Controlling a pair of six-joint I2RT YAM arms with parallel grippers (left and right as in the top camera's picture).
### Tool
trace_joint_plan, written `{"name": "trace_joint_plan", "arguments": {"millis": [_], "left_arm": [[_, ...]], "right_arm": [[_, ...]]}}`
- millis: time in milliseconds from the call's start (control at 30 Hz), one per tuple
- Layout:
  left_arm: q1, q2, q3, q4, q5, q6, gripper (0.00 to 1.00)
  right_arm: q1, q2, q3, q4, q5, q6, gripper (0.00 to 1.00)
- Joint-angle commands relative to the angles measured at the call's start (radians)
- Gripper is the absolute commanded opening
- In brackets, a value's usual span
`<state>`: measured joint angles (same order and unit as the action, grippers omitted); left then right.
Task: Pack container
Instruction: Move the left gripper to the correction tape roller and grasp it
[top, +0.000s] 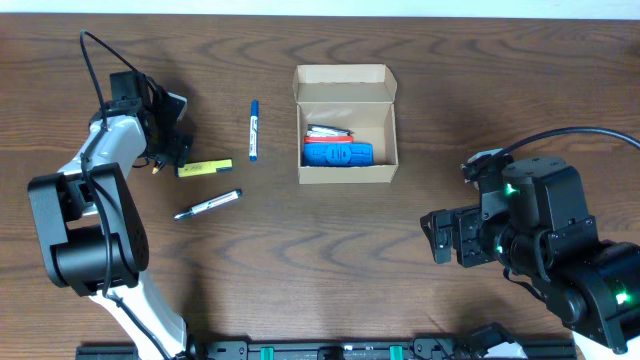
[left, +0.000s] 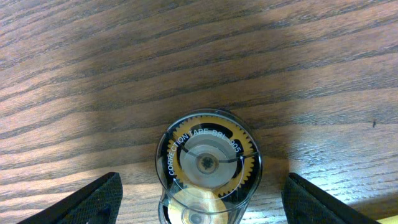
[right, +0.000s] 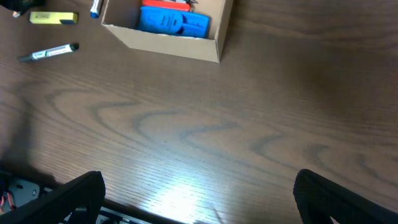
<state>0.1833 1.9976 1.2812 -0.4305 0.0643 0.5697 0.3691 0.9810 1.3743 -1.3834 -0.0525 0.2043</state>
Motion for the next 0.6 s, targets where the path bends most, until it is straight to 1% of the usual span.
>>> {"name": "trace_joint_plan", "arguments": {"millis": [0, 300, 567], "left_arm": [[0.007, 0.013, -0.007, 0.002, 0.008, -0.016, 0.83], [0.007, 0.044, -0.007, -0.027, 0.023, -0.024, 0.82], [0.009, 0.045, -0.007, -0.045, 0.069, -0.028, 0.71]], "right_arm": [[0.01, -0.001, 0.001, -0.001, 0.003, 0.008, 0.99], [0.01, -0.001, 0.001, -0.001, 0.003, 0.008, 0.99], [0.01, -0.001, 0.001, -0.001, 0.003, 0.008, 0.99]]}}
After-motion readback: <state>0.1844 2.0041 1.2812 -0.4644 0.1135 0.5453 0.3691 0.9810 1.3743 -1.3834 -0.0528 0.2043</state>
